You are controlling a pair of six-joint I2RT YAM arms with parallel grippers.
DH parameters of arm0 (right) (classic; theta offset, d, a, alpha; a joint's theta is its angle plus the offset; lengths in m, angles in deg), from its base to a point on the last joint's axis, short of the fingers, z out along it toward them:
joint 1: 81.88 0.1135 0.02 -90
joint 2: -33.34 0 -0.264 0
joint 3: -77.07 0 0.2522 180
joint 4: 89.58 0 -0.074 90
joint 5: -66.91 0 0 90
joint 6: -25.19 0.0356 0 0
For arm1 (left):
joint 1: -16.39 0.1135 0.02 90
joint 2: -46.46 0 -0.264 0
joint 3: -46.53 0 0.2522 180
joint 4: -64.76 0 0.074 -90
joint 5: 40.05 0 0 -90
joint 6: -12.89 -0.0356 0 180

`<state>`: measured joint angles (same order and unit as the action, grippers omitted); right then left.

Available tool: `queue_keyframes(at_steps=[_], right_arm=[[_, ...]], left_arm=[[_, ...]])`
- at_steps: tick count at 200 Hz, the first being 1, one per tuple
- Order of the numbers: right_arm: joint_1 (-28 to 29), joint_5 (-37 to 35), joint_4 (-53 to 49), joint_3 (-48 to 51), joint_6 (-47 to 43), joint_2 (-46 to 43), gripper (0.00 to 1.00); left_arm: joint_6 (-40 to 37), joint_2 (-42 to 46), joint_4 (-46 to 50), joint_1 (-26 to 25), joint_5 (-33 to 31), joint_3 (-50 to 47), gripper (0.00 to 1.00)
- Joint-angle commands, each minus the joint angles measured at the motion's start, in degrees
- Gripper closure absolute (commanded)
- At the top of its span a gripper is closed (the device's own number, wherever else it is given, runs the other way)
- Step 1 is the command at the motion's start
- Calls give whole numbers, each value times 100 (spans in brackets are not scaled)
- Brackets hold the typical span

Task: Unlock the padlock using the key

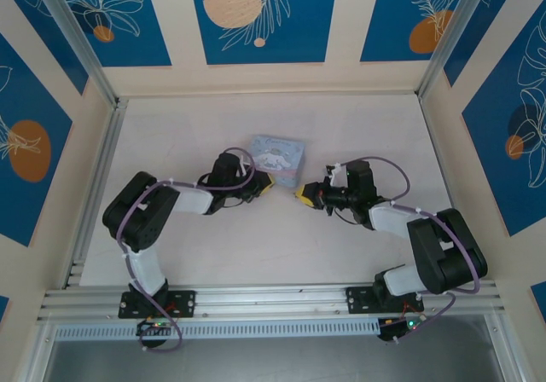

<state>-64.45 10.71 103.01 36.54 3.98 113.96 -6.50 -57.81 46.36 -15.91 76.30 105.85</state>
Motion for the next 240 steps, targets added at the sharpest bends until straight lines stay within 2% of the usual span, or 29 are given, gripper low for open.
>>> queue_keyframes(at_steps=[1,44,77,143,240], right_arm=[[76,19,447,54,225,121,100],[139,-7,496,-81,241,242,100],[146,-24,628,-122,286,341,100],[295,-332,1190,8,848,320,100],[609,-1508,2279,270,1808,574,100]], left_arm=[[-46,390,512,24,377,277,100],[-896,916,2124,18,284,805,100],[-1062,1023,2322,14,212,894,100],[-231,953,1179,-58,122,439,100],[1219,671,-396,-361,-539,-9,100]])
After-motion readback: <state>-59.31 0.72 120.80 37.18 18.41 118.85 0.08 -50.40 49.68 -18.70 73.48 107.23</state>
